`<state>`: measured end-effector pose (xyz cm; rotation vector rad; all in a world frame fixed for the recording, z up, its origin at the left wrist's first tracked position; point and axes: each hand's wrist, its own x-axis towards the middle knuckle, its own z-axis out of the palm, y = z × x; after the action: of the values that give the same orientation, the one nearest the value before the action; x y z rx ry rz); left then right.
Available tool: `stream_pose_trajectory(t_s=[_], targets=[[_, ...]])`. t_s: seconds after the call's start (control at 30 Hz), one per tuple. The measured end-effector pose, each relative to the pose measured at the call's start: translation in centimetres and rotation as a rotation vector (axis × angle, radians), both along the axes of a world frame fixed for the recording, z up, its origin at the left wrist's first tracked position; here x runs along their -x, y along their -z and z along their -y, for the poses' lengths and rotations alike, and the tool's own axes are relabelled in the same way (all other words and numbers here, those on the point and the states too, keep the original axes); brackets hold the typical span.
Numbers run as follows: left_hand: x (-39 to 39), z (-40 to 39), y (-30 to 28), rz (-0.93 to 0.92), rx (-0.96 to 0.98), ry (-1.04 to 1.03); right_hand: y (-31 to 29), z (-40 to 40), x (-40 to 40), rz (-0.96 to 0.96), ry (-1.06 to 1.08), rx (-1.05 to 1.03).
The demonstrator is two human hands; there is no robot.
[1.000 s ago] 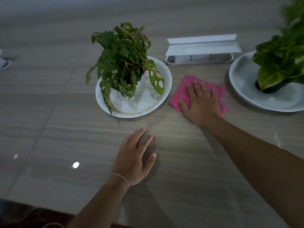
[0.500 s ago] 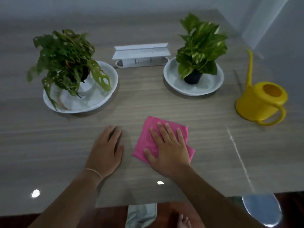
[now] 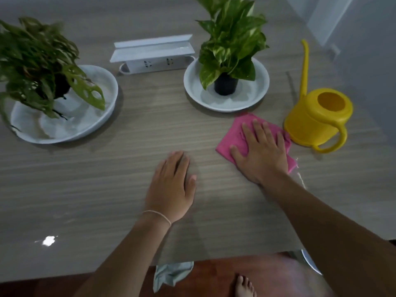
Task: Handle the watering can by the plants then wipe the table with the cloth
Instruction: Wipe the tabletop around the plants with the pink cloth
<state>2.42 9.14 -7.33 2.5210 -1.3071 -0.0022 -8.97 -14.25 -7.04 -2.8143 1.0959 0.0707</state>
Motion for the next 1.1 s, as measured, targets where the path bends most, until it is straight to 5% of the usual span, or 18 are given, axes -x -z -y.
stream_pose_trajectory(t_s=[0.27, 0.57, 0.77, 0.97, 1.1], targets=[[0.0, 0.2, -0.5, -0.013, 0.023, -0.008, -0.1, -0.5, -1.0, -0.011, -0.023, -0.011], [0.5, 0.2, -1.1, -0.054, 0.035, -0.011, 0.6, -9.4, 8.4, 0.142, -0.117, -0.041], [1.2, 0.9, -1.4, -0.128, 0.005, -0.039, 0.7, -5.8, 17.4, 0.168, 0.031, 0.025], [5.3, 6.5, -2.5, -0.18, -0.045, 0.33, 0.1, 3.4, 24.1, 0.091, 0.349, 0.031], [7.8, 8.2, -1.3, -0.108, -0.055, 0.316, 0.0, 5.1, 24.2, 0.049, 0.46, 0.011]])
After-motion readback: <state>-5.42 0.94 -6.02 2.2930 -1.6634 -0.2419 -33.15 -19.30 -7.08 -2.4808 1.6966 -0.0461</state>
